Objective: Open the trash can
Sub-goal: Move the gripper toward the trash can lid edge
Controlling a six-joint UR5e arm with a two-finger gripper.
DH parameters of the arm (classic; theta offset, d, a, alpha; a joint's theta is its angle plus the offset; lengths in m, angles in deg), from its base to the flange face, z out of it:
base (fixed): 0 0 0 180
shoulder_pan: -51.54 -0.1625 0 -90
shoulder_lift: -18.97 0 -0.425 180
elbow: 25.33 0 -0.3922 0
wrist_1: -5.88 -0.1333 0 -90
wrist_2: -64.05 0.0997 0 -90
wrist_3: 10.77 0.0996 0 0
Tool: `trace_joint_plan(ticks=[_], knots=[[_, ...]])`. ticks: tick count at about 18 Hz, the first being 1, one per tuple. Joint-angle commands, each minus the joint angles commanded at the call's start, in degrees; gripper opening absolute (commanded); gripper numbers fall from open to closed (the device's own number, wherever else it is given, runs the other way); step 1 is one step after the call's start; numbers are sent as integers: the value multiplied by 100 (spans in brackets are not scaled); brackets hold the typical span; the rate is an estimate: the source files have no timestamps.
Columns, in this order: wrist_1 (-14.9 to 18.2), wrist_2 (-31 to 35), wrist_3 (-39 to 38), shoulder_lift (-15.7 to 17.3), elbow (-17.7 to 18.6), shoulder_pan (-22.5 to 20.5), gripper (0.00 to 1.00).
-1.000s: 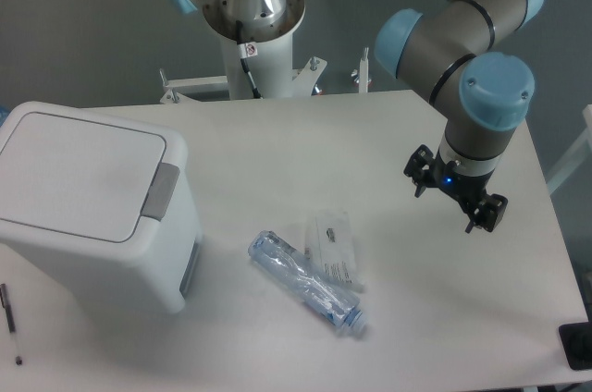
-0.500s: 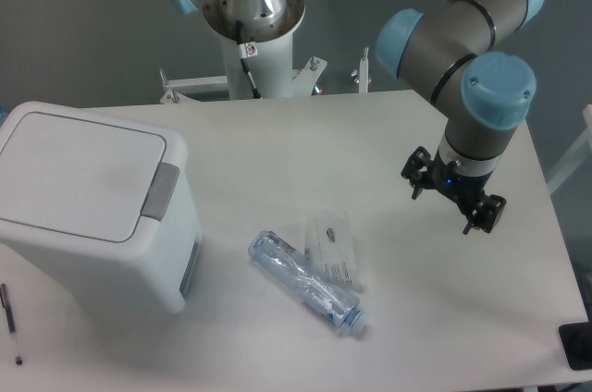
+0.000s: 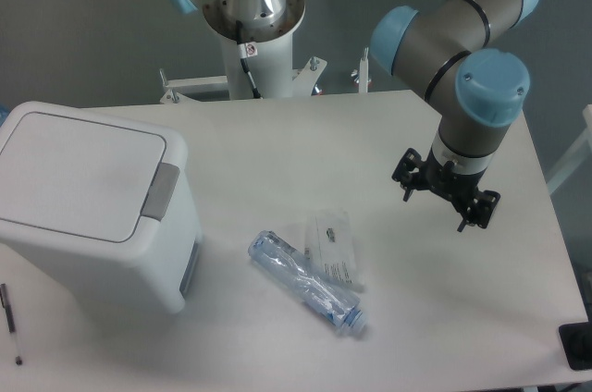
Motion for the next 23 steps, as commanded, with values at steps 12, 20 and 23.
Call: trace_joint_plan(ticks=[12,20,23], knots=[[579,-264,-1572,36,-666,509,100],[1536,-492,-1749,-61,-1326,861,100],[2011,-817,-2134,-53,-1563,1001,100]])
